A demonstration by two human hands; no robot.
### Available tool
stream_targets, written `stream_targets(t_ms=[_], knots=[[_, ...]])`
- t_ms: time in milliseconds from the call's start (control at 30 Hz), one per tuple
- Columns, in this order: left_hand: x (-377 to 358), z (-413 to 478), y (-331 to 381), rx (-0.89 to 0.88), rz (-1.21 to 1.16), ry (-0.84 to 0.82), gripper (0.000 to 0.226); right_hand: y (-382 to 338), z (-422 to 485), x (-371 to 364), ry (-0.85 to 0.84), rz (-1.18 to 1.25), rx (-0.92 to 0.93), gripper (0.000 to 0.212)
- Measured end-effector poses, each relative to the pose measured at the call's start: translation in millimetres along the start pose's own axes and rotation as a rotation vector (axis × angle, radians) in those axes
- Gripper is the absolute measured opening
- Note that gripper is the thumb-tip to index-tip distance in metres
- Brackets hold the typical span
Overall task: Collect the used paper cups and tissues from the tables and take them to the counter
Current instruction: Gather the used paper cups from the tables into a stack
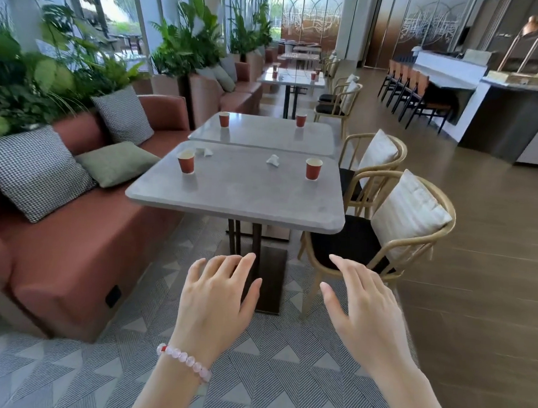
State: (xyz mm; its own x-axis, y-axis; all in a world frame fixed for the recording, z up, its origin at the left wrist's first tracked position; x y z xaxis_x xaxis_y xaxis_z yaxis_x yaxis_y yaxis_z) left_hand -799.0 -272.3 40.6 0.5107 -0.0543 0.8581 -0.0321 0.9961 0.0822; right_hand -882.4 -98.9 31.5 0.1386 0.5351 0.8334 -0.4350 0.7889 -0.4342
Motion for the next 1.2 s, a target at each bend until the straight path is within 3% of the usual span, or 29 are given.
stream_targets(t_ms=[600, 1200], knots=[[-169.7, 262.8, -123.6, -0.103, -0.061, -0.087, 0.036, 26.6, 283.4, -126.3, -0.014, -0.06, -0.125, 0.042], [-310.3, 426.0, -154.4, -0.081, -0.094, -0.185, 0.035, 98.9, 475.4, -220.2, -0.139, -0.034, -0.158, 0.046]])
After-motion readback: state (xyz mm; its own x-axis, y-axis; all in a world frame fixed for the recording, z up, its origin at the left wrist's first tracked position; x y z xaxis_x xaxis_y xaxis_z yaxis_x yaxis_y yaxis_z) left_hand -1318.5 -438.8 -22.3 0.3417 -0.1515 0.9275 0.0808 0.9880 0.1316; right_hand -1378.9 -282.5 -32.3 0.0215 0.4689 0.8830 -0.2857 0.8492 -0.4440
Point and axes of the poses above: each hand's wrist, its own z-axis towards the middle knuckle, its own x-axis out of the back of the hand, y = z × x, the point moved 10 cm from there along z, towards the middle knuckle, and after that the axes turned 11 degrees about -x, right-handed, at the moved point
